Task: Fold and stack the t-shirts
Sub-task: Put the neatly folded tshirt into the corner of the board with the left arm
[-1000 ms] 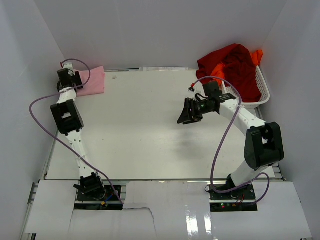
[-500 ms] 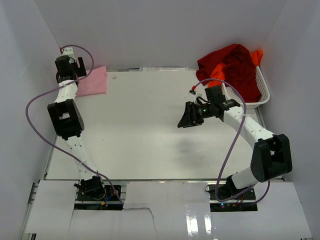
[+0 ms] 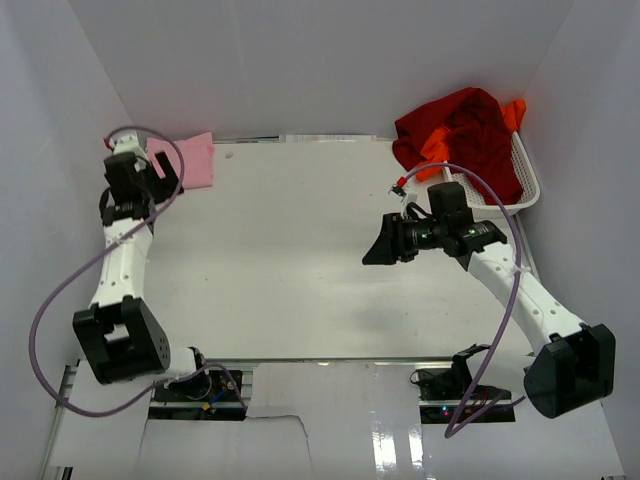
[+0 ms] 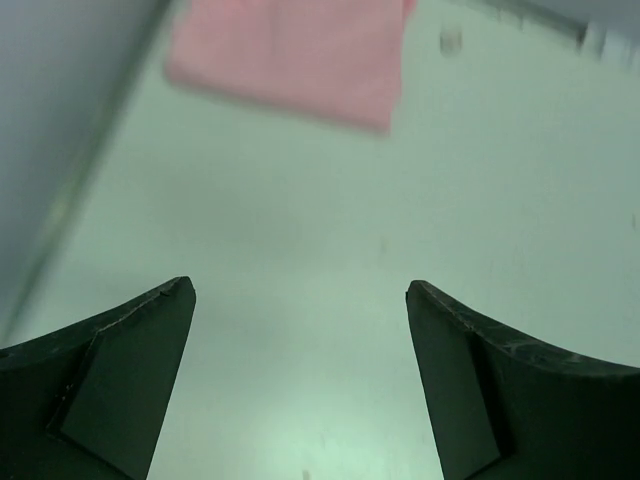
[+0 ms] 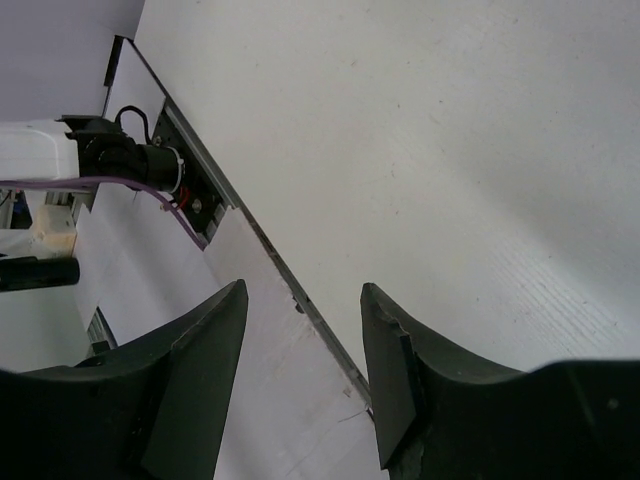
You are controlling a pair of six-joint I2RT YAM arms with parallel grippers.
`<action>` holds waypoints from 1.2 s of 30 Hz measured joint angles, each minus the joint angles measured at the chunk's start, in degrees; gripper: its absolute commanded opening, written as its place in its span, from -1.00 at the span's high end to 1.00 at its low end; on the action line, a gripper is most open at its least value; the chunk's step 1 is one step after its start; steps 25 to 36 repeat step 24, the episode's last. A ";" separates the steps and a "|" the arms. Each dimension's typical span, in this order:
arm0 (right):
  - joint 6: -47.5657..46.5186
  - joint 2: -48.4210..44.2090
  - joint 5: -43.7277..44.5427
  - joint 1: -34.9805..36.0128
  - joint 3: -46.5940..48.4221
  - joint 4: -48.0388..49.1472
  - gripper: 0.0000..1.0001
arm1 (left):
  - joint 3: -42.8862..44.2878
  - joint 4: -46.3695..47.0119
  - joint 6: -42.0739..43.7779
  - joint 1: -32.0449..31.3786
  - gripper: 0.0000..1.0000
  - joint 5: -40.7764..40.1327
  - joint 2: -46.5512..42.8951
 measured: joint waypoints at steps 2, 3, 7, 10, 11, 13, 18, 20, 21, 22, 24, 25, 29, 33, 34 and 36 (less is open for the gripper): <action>-0.13 -2.49 0.17 0.00 -1.46 -0.07 -0.12 | -9.18 -2.95 -1.29 -0.57 -0.96 3.04 -6.01; -0.15 -3.52 0.26 0.00 -2.14 -0.07 -0.12 | -12.74 -4.26 -1.73 -0.85 -0.96 4.35 -9.03; -0.31 -8.28 1.01 0.11 -4.94 -0.57 -0.13 | -21.57 -8.50 -2.93 -1.79 -0.96 9.01 -23.54; -0.33 -12.11 1.42 0.20 -7.34 -0.74 -0.13 | -22.14 -8.83 -3.06 -1.84 -0.96 11.23 -33.20; -0.33 -13.11 1.46 0.20 -7.98 -0.72 -0.13 | -22.14 -8.87 -3.02 -1.84 -0.96 11.96 -35.82; -0.28 -15.15 1.49 0.20 -9.94 -0.31 -0.13 | -22.14 -9.20 -2.84 -1.84 -0.96 13.03 -39.85; 0.35 -18.56 1.46 0.20 -14.69 0.09 -0.13 | -22.14 -11.47 -1.60 -1.86 -0.96 13.49 -42.77; 0.42 -18.97 1.44 0.20 -15.30 0.17 -0.13 | -22.14 -12.72 -1.36 -1.86 -0.96 13.38 -42.16; 0.42 -19.06 1.44 0.20 -15.32 0.24 -0.13 | -22.14 -13.29 -1.25 -1.86 -0.96 13.38 -41.90; 0.42 -19.19 1.44 0.20 -15.32 0.44 -0.14 | -22.14 -13.77 -1.16 -1.84 -0.96 13.33 -41.64; 0.39 -19.65 1.44 0.20 -15.32 0.50 -0.14 | -22.14 -14.47 -0.96 -1.84 -0.96 13.16 -41.38; 0.39 -19.65 1.44 0.20 -15.32 0.50 -0.14 | -22.14 -14.47 -0.96 -1.84 -0.96 13.16 -41.38; 0.39 -19.65 1.44 0.20 -15.32 0.50 -0.14 | -22.14 -14.47 -0.96 -1.84 -0.96 13.16 -41.38; 0.39 -19.65 1.44 0.20 -15.32 0.50 -0.14 | -22.14 -14.47 -0.96 -1.84 -0.96 13.16 -41.38; 0.39 -19.65 1.44 0.20 -15.32 0.50 -0.14 | -22.14 -14.47 -0.96 -1.84 -0.96 13.16 -41.38; 0.39 -19.65 1.44 0.20 -15.32 0.50 -0.14 | -22.14 -14.47 -0.96 -1.84 -0.96 13.16 -41.38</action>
